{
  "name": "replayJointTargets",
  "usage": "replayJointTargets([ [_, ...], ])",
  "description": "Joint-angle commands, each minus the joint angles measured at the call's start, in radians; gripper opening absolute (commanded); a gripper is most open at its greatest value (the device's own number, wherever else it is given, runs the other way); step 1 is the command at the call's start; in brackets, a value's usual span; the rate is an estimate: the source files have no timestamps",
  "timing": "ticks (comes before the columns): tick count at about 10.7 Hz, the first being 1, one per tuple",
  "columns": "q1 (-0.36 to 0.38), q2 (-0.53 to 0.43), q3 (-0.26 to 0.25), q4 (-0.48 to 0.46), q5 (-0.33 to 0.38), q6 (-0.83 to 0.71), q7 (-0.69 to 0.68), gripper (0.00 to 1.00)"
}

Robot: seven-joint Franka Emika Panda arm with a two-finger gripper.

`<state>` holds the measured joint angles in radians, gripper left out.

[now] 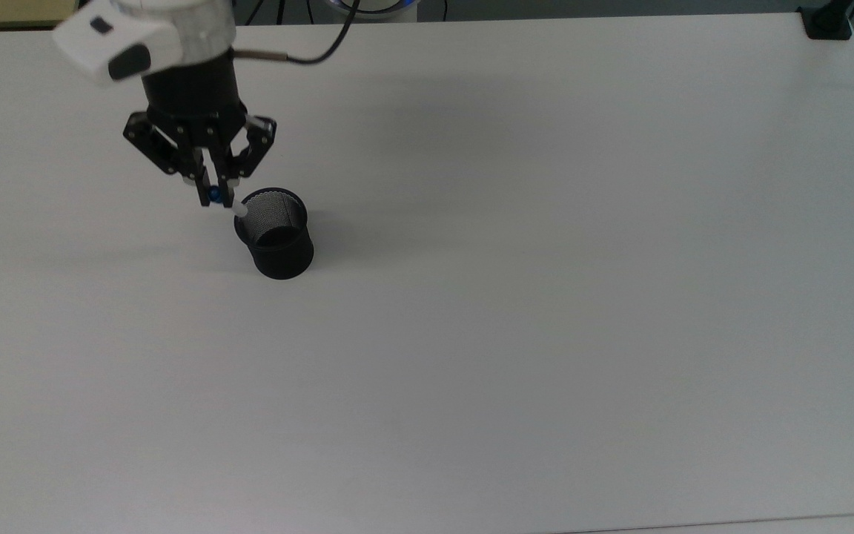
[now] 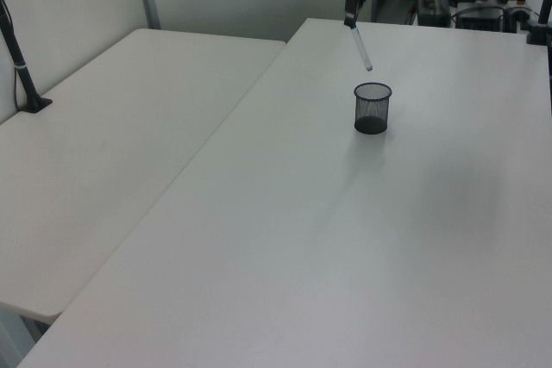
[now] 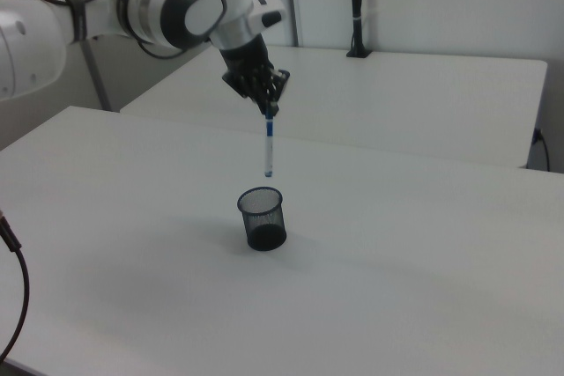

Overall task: Remove the marker
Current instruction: 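Move the held marker beside the cup and lower it to the table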

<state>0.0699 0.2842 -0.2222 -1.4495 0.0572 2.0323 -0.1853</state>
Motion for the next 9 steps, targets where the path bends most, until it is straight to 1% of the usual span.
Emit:
replayJointTargets([
  [1,0.014,-0.053,0.006,-0.023,0.094,-0.178,-0.006,0.0],
  [2,0.04,-0.047,0.012,-0.029,0.127,-0.258,-0.008,0.0],
  [3,0.08,-0.031,0.015,-0.035,0.134,-0.343,-0.005,0.0],
  [4,0.117,-0.007,0.017,-0.061,0.136,-0.406,-0.005,0.0],
  [5,0.149,0.027,0.017,-0.078,0.141,-0.431,-0.002,0.01],
  [7,0.212,0.131,0.017,-0.081,0.151,-0.463,0.006,0.01],
  [9,0.237,0.199,0.017,-0.08,0.145,-0.452,0.012,0.01],
])
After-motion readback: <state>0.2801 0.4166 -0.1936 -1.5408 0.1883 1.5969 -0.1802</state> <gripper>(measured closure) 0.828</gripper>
